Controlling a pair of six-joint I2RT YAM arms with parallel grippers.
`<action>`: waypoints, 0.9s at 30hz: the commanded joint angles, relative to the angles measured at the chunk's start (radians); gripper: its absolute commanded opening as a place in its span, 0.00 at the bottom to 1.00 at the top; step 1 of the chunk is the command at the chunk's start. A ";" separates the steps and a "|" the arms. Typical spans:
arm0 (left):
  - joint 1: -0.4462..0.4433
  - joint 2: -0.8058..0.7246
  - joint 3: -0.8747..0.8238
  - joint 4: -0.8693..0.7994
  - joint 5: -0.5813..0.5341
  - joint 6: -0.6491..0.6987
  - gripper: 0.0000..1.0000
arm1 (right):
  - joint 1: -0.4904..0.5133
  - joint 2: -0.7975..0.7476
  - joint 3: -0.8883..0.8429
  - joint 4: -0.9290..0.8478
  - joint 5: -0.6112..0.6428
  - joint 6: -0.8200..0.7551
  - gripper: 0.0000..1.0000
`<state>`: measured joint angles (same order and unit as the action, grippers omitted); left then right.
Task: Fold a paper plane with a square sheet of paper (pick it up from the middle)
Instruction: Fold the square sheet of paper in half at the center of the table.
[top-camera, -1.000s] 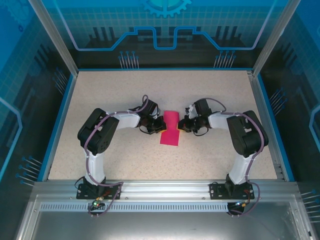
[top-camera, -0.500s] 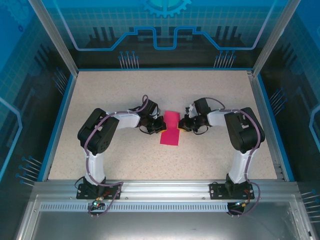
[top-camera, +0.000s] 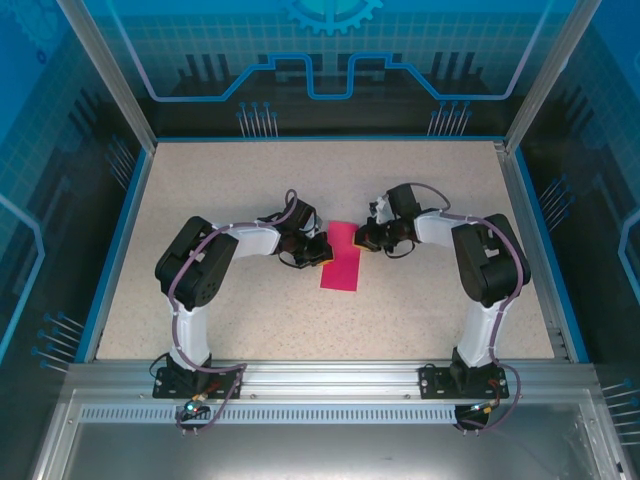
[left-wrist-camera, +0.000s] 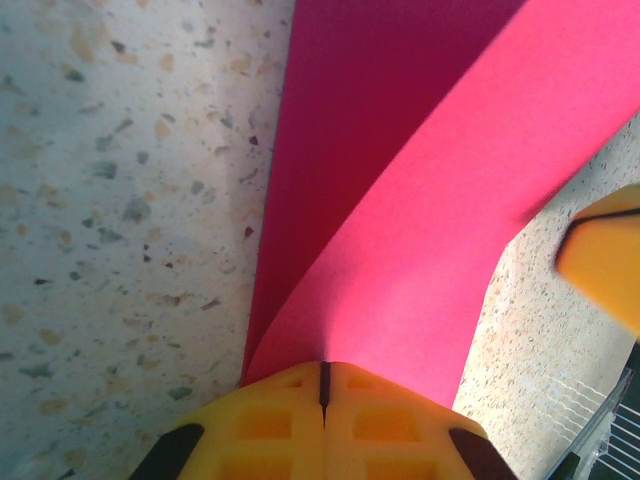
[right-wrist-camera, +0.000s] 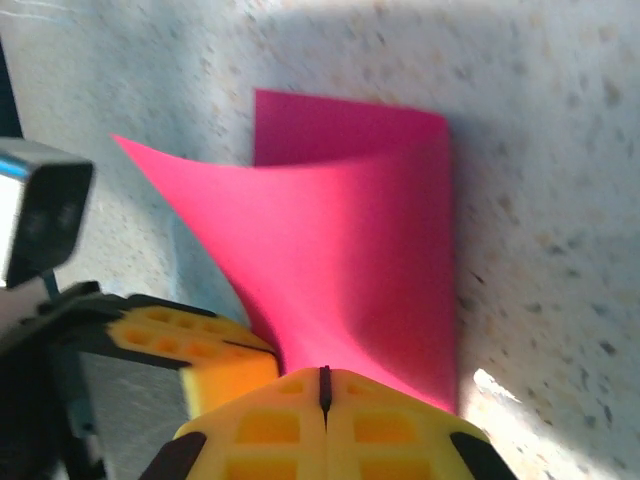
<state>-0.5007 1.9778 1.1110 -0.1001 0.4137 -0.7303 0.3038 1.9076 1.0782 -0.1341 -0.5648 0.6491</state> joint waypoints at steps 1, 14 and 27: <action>-0.009 0.061 -0.031 -0.120 -0.067 0.020 0.00 | -0.021 0.013 0.029 -0.035 -0.029 -0.015 0.00; -0.008 0.059 -0.047 -0.118 -0.069 0.029 0.00 | -0.023 0.090 0.011 -0.036 0.048 -0.014 0.00; -0.009 0.059 -0.051 -0.119 -0.073 0.029 0.00 | -0.050 0.048 0.083 -0.041 -0.029 -0.007 0.00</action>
<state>-0.5007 1.9778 1.1099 -0.0994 0.4133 -0.7258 0.2802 1.9629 1.1351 -0.1646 -0.5602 0.6460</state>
